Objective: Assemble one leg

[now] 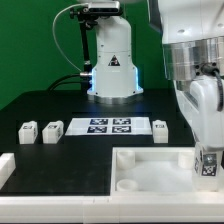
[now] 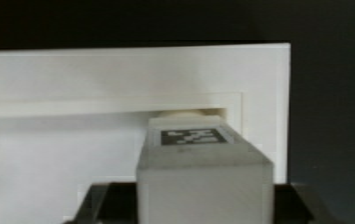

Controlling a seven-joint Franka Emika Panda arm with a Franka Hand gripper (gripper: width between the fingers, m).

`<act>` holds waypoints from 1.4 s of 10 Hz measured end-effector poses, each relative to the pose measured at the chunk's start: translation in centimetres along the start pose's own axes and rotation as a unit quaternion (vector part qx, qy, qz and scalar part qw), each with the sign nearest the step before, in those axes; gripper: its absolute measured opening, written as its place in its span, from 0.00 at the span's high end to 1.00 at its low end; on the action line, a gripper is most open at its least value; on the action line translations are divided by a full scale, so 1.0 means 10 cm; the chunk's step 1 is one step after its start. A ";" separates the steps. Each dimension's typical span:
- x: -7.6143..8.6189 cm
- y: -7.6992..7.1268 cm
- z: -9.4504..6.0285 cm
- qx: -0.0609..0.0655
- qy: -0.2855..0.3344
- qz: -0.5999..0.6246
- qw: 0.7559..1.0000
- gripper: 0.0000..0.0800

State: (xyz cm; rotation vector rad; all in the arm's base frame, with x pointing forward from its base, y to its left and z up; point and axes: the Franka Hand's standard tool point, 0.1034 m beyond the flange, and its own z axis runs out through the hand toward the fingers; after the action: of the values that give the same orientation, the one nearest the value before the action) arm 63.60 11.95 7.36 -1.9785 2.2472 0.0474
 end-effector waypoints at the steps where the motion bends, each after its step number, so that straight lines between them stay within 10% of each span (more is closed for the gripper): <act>1: -0.01 0.00 0.00 0.000 -0.002 0.016 1.000 0.63; 3: -0.01 0.00 0.00 0.000 -0.002 0.004 1.000 0.63; 6: 0.00 0.02 0.00 -0.012 -0.004 -0.124 0.992 0.27; 11: -0.02 0.00 -0.03 -0.024 -0.001 -0.413 0.911 0.19; 14: 0.00 0.03 0.01 -0.045 0.020 -0.644 0.763 0.19</act>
Offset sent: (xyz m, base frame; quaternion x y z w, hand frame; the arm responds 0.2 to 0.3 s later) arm 0.0000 0.0000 0.0000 0.0000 0.0000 0.0000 1.0000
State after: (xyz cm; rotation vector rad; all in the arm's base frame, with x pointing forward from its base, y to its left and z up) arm 63.33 12.02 7.25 -3.0639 0.4560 -0.0453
